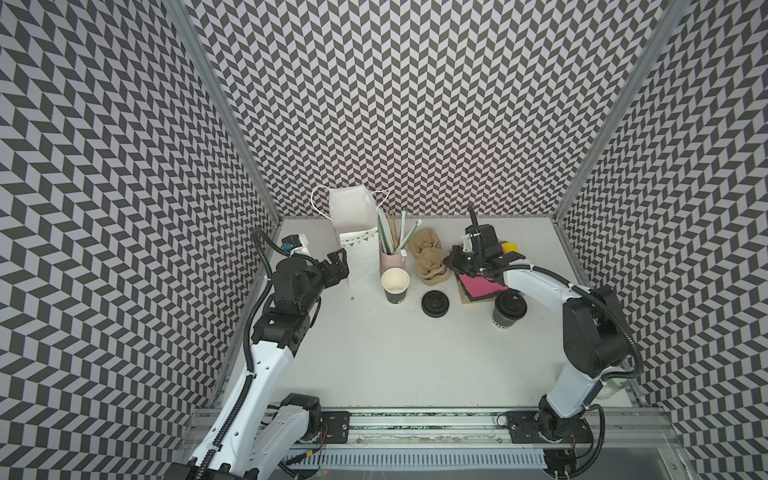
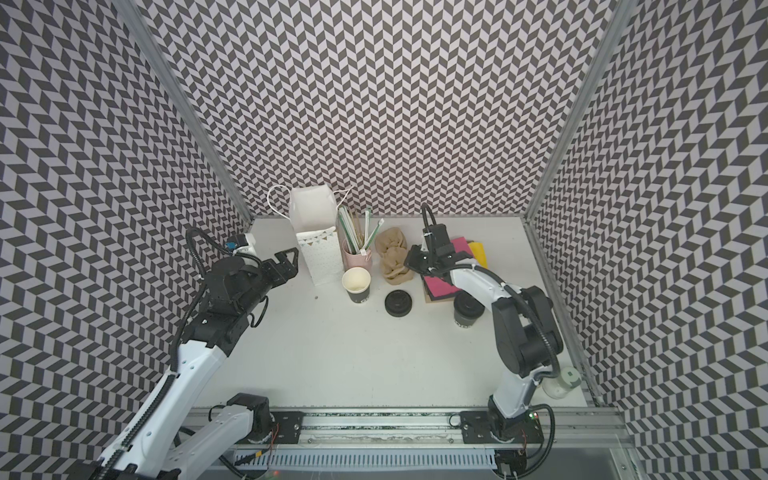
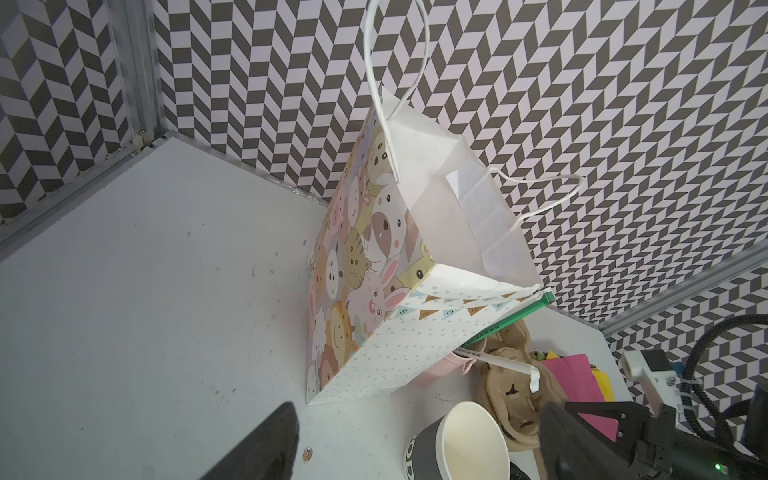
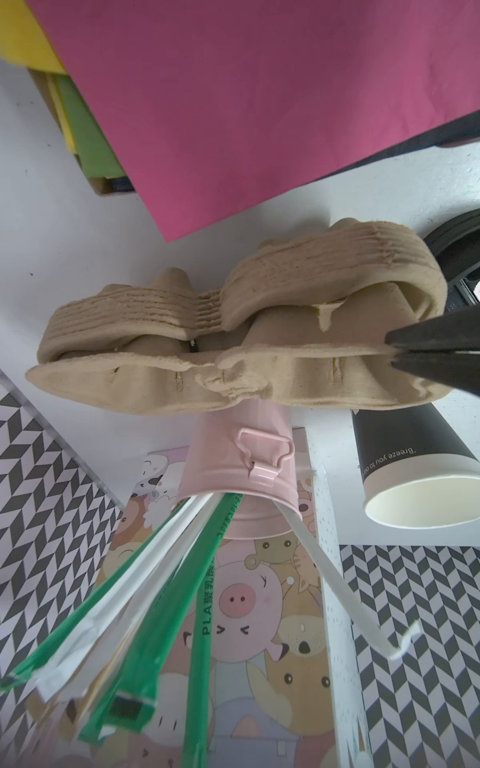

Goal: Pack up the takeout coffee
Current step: 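Lift the top cardboard carrier off the stack with the right gripper, then carry the cardboard carrier toward the robot and lower it onto the table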

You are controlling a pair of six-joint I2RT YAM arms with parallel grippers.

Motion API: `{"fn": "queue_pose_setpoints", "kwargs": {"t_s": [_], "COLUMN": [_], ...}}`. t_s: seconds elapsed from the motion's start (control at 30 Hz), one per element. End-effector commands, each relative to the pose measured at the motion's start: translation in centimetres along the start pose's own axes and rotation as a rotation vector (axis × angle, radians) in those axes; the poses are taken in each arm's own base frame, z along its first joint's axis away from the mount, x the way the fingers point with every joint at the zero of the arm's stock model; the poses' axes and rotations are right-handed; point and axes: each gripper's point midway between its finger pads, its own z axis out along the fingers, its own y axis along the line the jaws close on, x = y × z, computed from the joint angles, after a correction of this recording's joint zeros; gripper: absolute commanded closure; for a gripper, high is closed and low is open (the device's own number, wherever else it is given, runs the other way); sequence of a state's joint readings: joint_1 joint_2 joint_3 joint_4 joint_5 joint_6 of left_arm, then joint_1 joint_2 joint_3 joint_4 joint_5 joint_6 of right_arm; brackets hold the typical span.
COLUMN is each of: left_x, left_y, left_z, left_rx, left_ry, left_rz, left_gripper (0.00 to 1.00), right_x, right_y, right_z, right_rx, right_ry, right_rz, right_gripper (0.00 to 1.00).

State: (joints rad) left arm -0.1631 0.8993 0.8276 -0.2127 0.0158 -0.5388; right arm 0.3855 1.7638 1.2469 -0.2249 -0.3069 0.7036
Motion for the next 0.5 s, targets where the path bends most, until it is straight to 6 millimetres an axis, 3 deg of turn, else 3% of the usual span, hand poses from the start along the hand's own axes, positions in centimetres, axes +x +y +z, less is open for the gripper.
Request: {"fn": "queue_pose_setpoints", "kwargs": {"t_s": [0.0, 0.3, 0.47], "left_x": [-0.4, -0.4, -0.4], "left_y": [-0.5, -0.4, -0.4], "left_z": [0.0, 0.0, 0.0], "left_rx": [0.019, 0.019, 0.019], "left_ry": [-0.015, -0.015, -0.015], "left_rz": [0.016, 0.018, 0.018], "left_gripper": [0.10, 0.10, 0.10], "right_x": [-1.7, -3.0, -3.5], "right_y": [2.8, 4.6, 4.5], "right_z": [-1.7, -3.1, -3.3], "right_rx": [-0.122, -0.225, -0.237], "right_ry": [-0.062, -0.087, -0.099], "right_rz": [-0.018, -0.033, -0.018], "right_gripper": [1.00, 1.00, 1.00]}}
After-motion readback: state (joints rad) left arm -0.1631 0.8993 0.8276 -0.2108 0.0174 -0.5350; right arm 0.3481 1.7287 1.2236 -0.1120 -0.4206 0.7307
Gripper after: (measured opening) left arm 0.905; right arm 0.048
